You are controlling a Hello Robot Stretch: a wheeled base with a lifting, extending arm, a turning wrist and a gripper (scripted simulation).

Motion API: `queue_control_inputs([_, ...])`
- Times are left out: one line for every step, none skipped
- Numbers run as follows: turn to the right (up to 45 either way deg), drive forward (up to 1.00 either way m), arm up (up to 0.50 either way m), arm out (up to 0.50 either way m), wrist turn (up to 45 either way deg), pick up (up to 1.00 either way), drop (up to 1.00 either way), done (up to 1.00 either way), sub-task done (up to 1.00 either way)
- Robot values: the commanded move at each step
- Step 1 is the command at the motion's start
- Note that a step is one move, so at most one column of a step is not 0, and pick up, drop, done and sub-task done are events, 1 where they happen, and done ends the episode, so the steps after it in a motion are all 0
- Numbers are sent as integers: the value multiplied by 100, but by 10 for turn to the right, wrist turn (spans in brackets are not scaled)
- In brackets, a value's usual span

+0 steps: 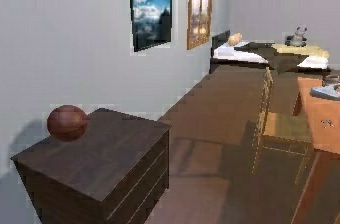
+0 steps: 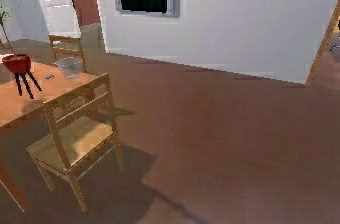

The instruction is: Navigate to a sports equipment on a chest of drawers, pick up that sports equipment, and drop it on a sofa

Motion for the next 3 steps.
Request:
queue_control_inputs([-450,0,0,0,0,0,0,0,0])
queue_control_inputs([-90,0,0,0,0,0,0,0,0])
queue_control_inputs([0,30,0,0,0,0,0,0,0])
